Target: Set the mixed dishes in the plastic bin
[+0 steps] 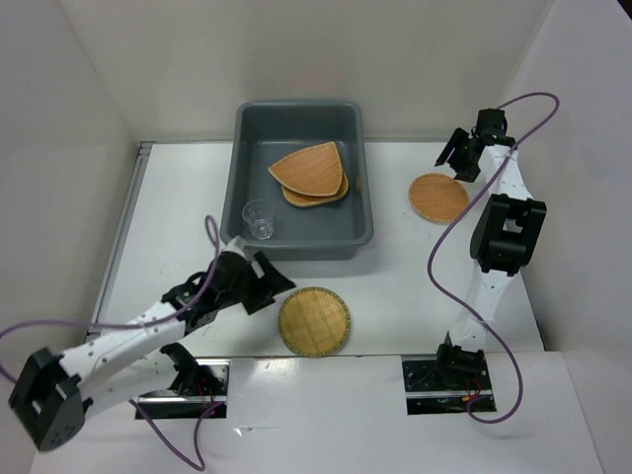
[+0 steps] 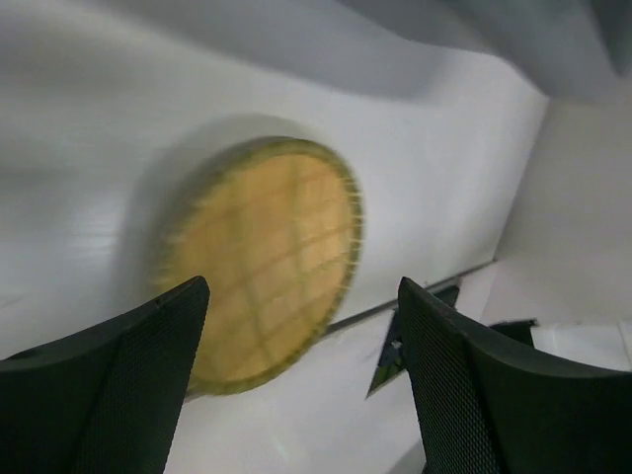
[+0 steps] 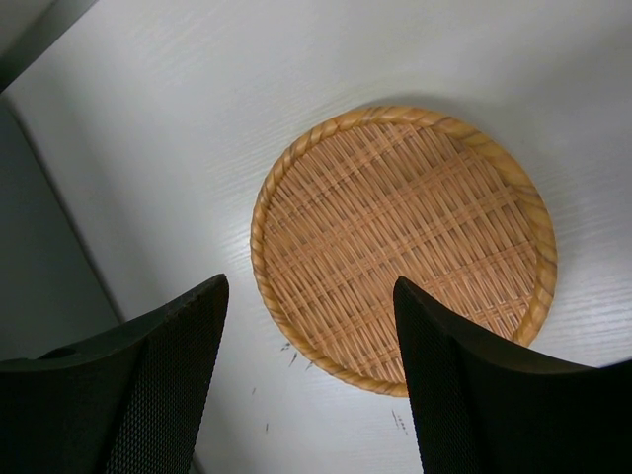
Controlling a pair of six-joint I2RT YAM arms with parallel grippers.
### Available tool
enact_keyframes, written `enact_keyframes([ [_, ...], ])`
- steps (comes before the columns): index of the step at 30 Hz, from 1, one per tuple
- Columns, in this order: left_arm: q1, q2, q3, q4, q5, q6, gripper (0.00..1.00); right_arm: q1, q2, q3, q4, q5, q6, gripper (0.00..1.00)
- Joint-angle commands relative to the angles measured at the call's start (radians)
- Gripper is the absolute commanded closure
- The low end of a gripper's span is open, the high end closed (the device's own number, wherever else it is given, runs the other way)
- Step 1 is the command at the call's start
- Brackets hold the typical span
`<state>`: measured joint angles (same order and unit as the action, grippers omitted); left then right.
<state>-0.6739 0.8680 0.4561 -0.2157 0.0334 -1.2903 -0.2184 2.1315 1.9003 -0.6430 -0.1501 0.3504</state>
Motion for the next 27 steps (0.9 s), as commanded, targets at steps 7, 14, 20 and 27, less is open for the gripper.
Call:
enact_keyframes([
  [7,-0.127,0.102,0.059,0.136,-0.128,-0.017,0.15,-0.030,-0.044,0.043,0.028,-0.019,-0.005,0.27],
  [14,-0.147,0.170,0.107,0.015,-0.138,-0.029,0.15,-0.030,-0.035,0.043,0.028,-0.045,0.004,0.27],
  [20,-0.182,0.290,0.127,-0.073,-0.127,-0.029,0.15,-0.030,-0.035,0.043,0.028,-0.045,0.004,0.27],
  [27,-0.193,0.252,0.106,-0.146,-0.148,-0.029,0.15,-0.030,-0.016,0.043,0.028,-0.045,0.004,0.27],
])
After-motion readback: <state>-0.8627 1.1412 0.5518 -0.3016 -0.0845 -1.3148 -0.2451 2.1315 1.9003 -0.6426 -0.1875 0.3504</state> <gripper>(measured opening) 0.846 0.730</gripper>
